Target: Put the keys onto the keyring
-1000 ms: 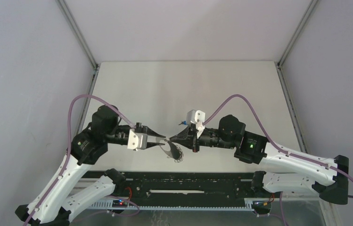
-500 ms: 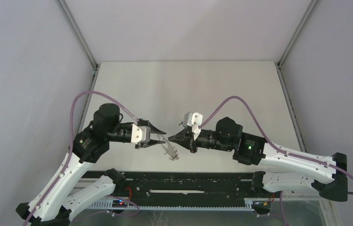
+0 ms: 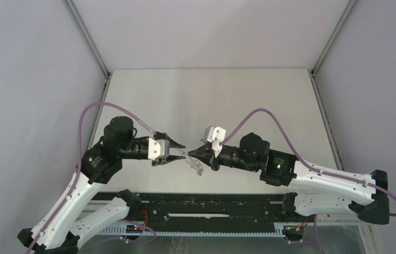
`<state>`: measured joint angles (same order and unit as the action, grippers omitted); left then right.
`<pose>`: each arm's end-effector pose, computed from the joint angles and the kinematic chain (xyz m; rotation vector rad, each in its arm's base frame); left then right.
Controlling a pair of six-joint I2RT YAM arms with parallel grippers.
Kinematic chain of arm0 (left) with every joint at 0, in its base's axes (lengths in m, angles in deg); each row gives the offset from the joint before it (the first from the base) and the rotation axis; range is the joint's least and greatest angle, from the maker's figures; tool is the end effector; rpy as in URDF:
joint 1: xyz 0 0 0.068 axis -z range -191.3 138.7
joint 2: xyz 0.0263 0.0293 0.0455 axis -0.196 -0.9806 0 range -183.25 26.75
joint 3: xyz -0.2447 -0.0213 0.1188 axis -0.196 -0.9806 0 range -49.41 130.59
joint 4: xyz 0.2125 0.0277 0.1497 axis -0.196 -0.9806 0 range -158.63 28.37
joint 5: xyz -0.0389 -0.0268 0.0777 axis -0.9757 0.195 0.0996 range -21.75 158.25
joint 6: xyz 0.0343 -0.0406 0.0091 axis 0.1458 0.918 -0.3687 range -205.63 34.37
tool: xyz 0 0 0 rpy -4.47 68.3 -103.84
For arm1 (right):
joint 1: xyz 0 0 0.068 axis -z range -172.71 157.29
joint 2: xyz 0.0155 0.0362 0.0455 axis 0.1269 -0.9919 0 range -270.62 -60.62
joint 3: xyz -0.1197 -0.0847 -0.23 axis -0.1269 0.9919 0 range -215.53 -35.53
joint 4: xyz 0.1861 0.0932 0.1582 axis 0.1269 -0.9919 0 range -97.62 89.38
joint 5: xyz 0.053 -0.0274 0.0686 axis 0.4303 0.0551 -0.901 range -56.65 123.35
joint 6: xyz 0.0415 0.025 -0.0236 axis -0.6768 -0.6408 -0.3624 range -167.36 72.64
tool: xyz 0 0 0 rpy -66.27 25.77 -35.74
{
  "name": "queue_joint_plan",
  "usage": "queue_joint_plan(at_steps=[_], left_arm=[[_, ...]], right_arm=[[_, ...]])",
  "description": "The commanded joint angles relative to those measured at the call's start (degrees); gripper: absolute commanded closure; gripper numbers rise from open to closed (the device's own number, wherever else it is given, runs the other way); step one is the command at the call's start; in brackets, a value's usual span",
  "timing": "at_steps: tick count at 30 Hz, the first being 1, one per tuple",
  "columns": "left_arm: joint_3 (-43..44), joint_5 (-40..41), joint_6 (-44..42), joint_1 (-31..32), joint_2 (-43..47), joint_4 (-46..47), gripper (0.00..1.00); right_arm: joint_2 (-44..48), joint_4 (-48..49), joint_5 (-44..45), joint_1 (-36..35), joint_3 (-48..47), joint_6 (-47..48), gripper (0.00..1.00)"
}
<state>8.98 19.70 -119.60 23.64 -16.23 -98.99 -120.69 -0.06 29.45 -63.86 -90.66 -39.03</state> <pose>0.0975 -0.1008 0.3798 1.4881 1.1882 -0.8319 0.0774 0.2342 0.3726 -1.1436 1.2903 0.8820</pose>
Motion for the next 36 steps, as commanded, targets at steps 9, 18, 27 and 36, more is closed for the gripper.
queue_joint_plan(at_steps=[9, 18, 27, 36], left_arm=[[0.51, 4.21, 1.72, 0.26, 2.07, 2.38, 0.64], [0.95, 0.55, 3.24, 1.16, 1.0, -0.44, 0.69], [1.12, 2.73, 4.11, 1.95, -0.36, 0.23, 0.71], [0.5, 5.67, 3.51, 1.98, -0.54, 0.59, 0.99]], right_arm=[[0.05, 1.75, 3.9, -1.09, -2.74, 1.02, 1.0], [0.04, 2.07, 6.27, -1.62, -2.79, 0.98, 1.0], [-0.92, 2.75, 6.13, -2.23, -3.15, 1.33, 1.0], [-1.07, 2.42, 6.1, -2.58, -3.82, 1.53, 1.0]])
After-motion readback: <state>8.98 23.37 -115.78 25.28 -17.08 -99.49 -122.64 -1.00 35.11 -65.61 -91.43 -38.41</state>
